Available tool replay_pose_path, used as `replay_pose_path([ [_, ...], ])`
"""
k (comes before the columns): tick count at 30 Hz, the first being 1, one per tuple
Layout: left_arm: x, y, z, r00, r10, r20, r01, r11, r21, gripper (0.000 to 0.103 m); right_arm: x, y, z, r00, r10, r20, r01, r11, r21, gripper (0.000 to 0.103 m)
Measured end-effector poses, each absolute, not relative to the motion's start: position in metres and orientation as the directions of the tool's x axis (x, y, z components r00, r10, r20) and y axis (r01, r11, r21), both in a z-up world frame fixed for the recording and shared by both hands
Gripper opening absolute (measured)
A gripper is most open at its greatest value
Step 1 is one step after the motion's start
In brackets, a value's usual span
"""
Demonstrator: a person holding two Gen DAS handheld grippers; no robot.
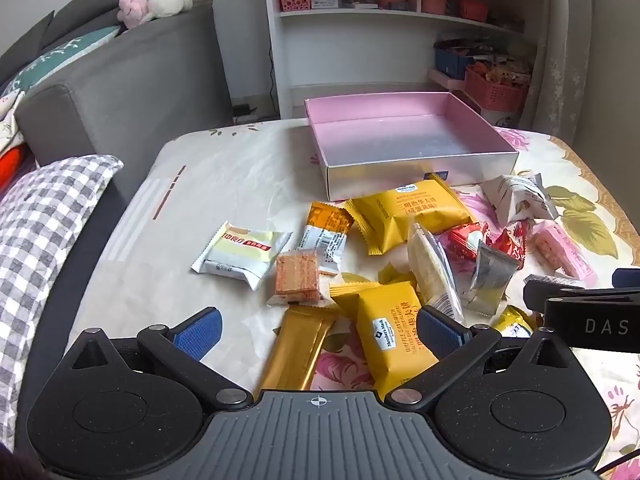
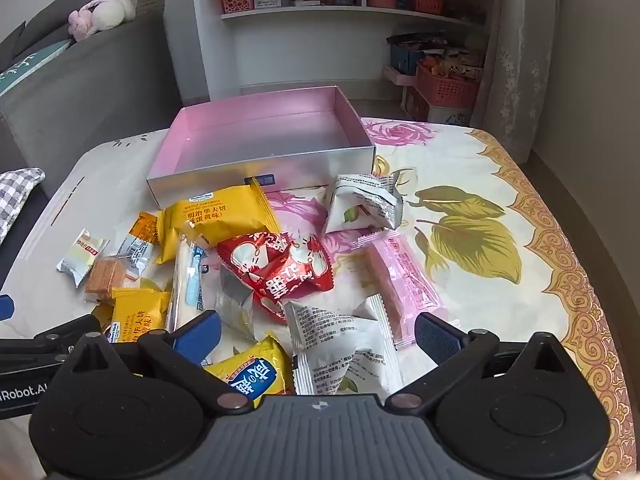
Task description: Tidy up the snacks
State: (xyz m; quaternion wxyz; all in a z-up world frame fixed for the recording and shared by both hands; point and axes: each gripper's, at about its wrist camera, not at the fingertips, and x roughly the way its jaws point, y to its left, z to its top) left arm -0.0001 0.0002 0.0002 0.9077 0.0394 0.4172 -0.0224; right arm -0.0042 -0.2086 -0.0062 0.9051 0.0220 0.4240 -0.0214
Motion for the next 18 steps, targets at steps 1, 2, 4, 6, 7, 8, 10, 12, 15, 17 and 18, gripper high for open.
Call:
replay_pose_path([
  [1,-0.0001,0.0002,0.0002,0.65,-0.009,-0.76,0.074,0.996,0.052,0.103,-0.0042,-0.2086,-0.0061,0.64,-0.019,-0.768,0.055,0.998,0.022,0.096],
  [2,-0.0001,0.0002,0.0003,0.65,-0.01,-0.76,0.074,0.996,0.05,0.103,-0.0042,-0.2088,-0.0057,0.643,-0.019,-0.766,0.054,0.998,0.021,0.096],
  [4,-0.0002,0.0003,0.0008,0.649,-0.018,-0.761,0.078,0.996,0.043,0.103,-0.0041,-0.2093,-0.0047,0.649,-0.021,-0.761,0.052,0.999,0.016,0.096],
  [6,-0.0004,0.0002,0.0013,0.652,-0.019,-0.758,0.079,0.996,0.044,0.103,-0.0086,-0.2053,-0.0045,0.657,-0.026,-0.754,0.047,0.999,0.007,0.096],
  [7,-0.0011,0.0014,0.0006,0.654,-0.015,-0.756,0.079,0.996,0.048,0.103,-0.0087,-0.2047,-0.0045,0.66,-0.025,-0.751,0.047,0.999,0.008,0.096],
  [8,-0.0021,0.0018,0.0003,0.657,-0.013,-0.754,0.078,0.996,0.051,0.103,-0.0078,-0.2045,-0.0047,0.659,-0.024,-0.752,0.048,0.999,0.01,0.096],
  [10,-0.0042,0.0014,0.0,0.661,-0.007,-0.75,0.073,0.996,0.055,0.103,-0.0077,-0.2046,-0.0031,0.659,-0.026,-0.752,0.05,0.999,0.009,0.096],
  [12,-0.0046,0.0027,0.0003,0.662,-0.006,-0.749,0.071,0.996,0.055,0.103,-0.0078,-0.2047,-0.0043,0.658,-0.026,-0.753,0.05,0.999,0.009,0.096],
  [15,-0.0036,0.0021,0.0026,0.662,0.002,-0.75,0.064,0.996,0.06,0.103,-0.0082,-0.2049,-0.005,0.658,-0.026,-0.753,0.049,0.999,0.009,0.096],
  [17,-0.0038,0.0024,0.0027,0.661,0.002,-0.75,0.063,0.996,0.059,0.103,-0.0083,-0.205,-0.0051,0.658,-0.025,-0.752,0.049,0.999,0.01,0.096],
  [18,-0.004,0.0027,0.0028,0.661,0.001,-0.751,0.063,0.996,0.057,0.103,-0.0082,-0.2049,-0.0053,0.658,-0.024,-0.752,0.049,0.999,0.01,0.096],
])
